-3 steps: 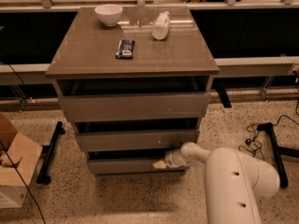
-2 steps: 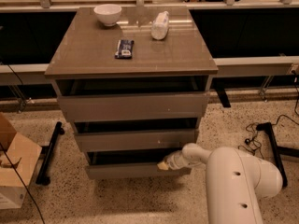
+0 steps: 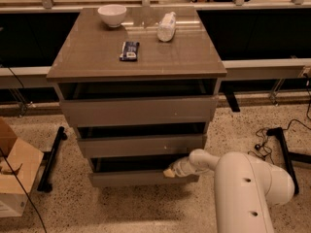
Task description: Open bottom drawer
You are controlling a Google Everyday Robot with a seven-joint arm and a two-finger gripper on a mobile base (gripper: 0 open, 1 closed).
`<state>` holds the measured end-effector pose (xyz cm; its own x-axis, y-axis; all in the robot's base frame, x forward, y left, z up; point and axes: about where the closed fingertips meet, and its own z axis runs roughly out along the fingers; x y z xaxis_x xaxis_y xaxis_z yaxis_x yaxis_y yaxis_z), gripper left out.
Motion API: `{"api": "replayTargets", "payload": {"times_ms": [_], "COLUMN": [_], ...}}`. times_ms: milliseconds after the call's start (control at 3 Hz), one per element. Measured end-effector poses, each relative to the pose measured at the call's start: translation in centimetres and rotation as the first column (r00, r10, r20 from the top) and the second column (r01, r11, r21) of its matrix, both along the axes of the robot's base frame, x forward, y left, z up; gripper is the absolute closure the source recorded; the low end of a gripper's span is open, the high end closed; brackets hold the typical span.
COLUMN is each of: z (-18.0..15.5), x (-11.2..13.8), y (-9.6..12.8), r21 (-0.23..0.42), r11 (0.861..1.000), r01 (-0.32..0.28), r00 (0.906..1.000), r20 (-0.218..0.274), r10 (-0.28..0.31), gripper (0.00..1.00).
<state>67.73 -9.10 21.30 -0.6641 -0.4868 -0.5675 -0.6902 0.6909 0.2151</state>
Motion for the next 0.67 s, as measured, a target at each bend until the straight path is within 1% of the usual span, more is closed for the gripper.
{"api": "replayTargets", "payload": {"times_ms": [333, 667], "z": [-0.1, -1.1], "x": [0.0, -1.4], "y": [0.3, -0.4], "r21": [-0.043, -0.137], "r11": [0.999, 0.987], "r01": [-0.019, -0.085], "r00": [0.9998, 0.9958], "r20": [0.003, -0.045], "r10": [0.019, 0.080], "gripper": [0.17, 0.00]}}
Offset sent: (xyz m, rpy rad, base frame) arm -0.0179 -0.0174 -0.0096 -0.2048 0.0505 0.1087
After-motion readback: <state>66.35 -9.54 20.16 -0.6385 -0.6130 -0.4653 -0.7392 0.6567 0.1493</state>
